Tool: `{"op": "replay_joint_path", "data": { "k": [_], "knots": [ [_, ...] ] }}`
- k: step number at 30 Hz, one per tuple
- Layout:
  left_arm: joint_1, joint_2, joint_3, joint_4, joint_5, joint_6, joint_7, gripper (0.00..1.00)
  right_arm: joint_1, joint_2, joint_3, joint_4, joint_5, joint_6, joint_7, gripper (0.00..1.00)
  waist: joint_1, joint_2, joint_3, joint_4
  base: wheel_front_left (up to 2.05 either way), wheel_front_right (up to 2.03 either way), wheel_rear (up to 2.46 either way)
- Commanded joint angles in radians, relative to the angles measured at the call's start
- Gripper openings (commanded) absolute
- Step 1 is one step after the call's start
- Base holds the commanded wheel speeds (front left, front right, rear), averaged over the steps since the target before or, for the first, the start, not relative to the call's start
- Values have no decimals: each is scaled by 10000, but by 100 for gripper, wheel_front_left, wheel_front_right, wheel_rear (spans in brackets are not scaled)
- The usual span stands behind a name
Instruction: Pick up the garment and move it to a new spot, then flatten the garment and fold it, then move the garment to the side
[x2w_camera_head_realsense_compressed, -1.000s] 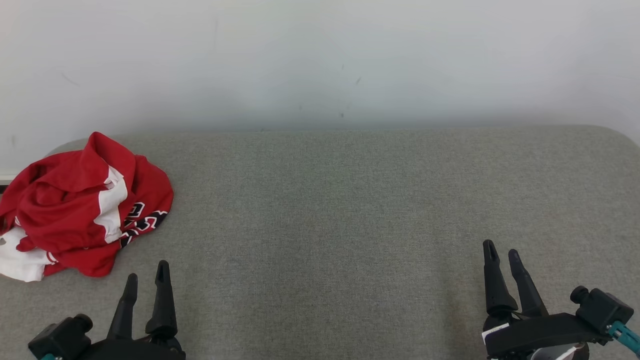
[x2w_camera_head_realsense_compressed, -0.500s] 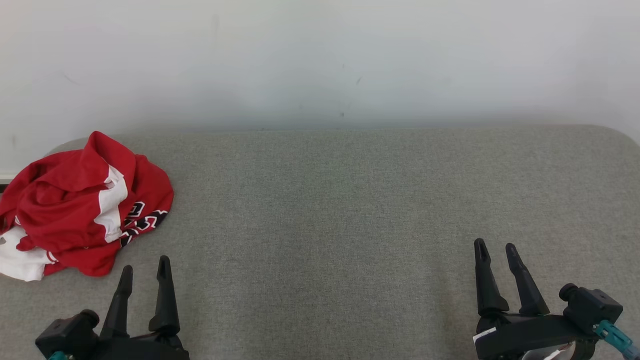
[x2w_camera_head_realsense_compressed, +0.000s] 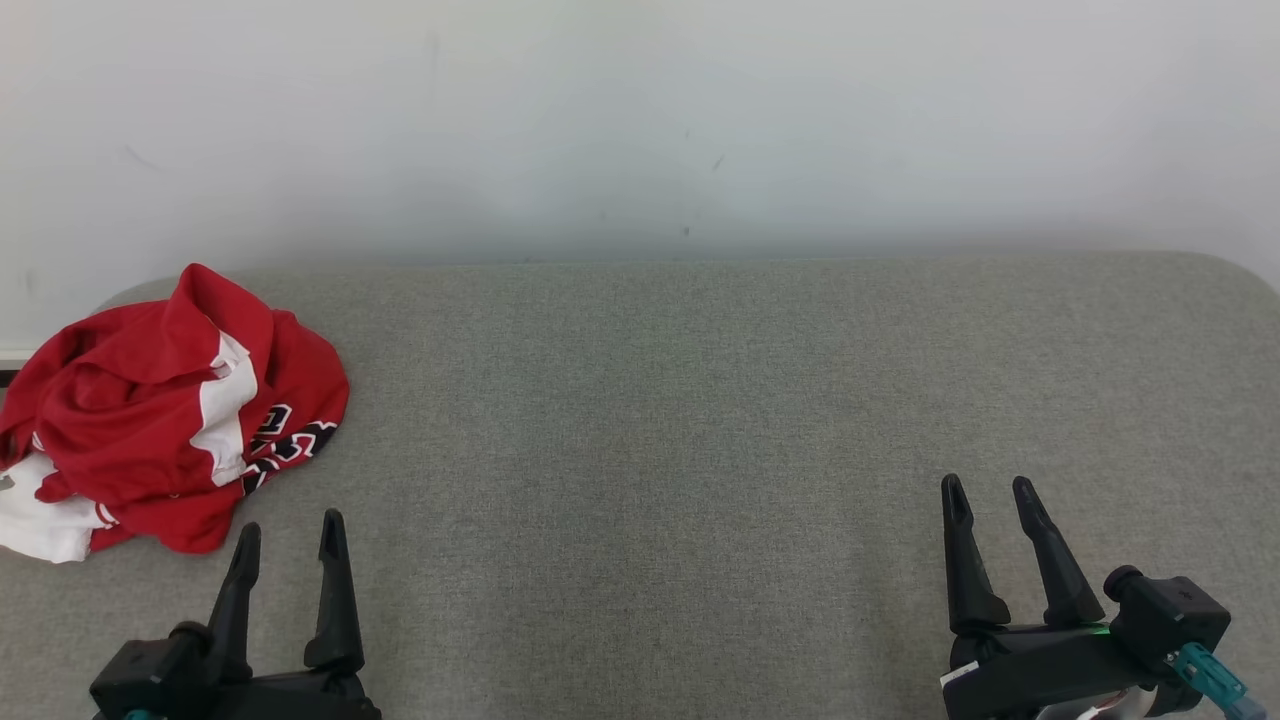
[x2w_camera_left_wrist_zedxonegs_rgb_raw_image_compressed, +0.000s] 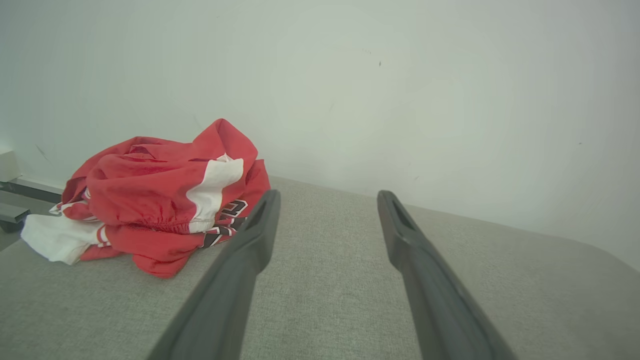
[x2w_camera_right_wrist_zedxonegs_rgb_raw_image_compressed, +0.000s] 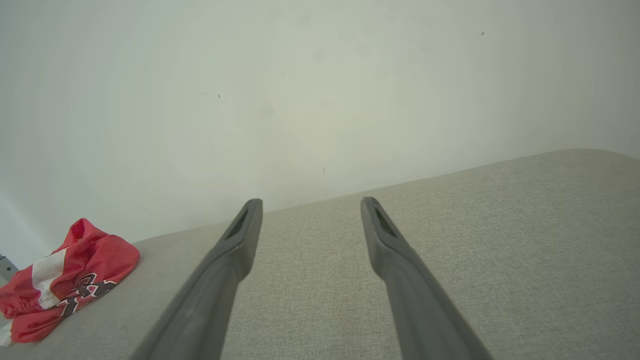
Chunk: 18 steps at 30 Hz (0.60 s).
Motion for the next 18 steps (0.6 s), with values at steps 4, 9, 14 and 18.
{"op": "replay_joint_path", "data": {
  "k": [4,9,14,18],
  "knots": [
    [133,105,-10,-140,348,-76,-138,100,4,-34,-57,-94,-504,-15,-133,100,0,0,-6,-1,0,0,0],
    [259,144,69,-216,659,-153,-252,100,46,-33,-144,-101,-977,-16,-234,100,0,0,-8,-1,0,0,0],
    [279,148,131,-284,961,-220,-344,100,65,-34,-223,-83,-1411,-17,-341,100,0,0,-25,11,0,0,0],
    [314,123,108,-298,1224,-265,-421,100,105,-35,-302,-8,-1743,-18,-417,100,0,0,-42,20,0,0,0]
  ]
}}
